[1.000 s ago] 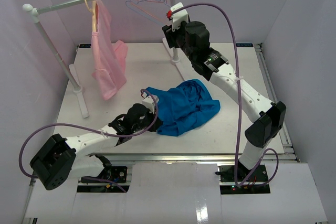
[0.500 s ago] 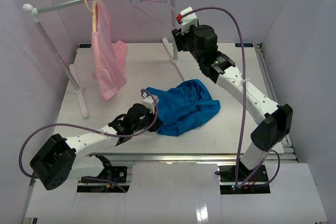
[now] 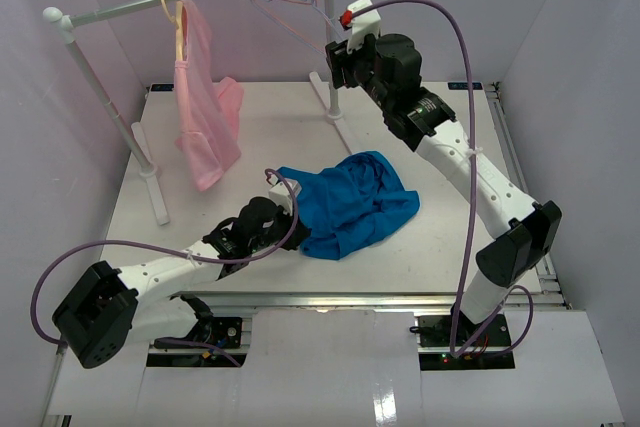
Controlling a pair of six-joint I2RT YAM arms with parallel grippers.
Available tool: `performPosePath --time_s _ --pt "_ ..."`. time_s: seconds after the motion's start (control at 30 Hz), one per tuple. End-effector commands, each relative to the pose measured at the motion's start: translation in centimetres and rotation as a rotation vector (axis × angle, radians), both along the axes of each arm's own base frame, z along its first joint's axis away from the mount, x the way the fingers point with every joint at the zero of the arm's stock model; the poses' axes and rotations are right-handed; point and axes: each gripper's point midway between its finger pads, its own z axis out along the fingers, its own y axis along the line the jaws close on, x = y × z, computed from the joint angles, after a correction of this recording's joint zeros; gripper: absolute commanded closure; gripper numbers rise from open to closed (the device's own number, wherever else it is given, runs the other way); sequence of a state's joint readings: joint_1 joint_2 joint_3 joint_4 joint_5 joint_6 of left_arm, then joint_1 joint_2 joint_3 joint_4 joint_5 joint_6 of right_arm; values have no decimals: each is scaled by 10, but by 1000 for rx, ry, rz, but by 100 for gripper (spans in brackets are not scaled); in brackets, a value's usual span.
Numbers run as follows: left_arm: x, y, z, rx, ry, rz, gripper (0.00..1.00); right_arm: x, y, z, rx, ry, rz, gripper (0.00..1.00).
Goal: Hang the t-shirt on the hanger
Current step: Pick up the hanger from the clothesline.
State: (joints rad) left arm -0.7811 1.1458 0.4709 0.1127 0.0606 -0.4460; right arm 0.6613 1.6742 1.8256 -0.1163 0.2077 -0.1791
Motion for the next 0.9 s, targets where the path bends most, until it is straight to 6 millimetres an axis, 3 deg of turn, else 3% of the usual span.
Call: performPosePath --time_s 0.0,0.27,0.87 --pt "5 -4 14 -18 -31 3 100 3 6 17 38 -4 20 36" --pt "2 -8 14 -28 -19 -19 100 18 5 23 18 -2 -6 36" --pt "4 -9 8 -15 -8 -15 100 42 16 -15 -10 65 -13 36"
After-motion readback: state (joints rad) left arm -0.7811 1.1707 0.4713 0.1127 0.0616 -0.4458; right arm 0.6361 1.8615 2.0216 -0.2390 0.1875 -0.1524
